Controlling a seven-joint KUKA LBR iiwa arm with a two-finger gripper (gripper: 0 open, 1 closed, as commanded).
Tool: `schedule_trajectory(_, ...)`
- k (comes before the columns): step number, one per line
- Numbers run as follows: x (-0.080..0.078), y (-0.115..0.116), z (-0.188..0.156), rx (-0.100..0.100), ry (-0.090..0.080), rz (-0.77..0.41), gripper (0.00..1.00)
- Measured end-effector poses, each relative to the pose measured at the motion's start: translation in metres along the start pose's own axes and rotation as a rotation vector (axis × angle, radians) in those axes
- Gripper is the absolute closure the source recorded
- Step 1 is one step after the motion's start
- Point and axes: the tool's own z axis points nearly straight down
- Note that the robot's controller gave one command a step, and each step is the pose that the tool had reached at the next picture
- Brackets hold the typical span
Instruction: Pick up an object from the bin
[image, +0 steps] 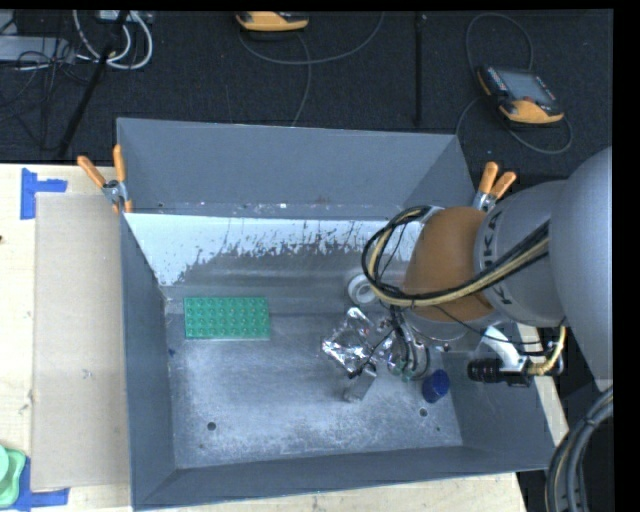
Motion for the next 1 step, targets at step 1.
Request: schedule_trajectory(1,0.0003,0.0002,-0.0002,0.000,0.001,-0.002,1.00)
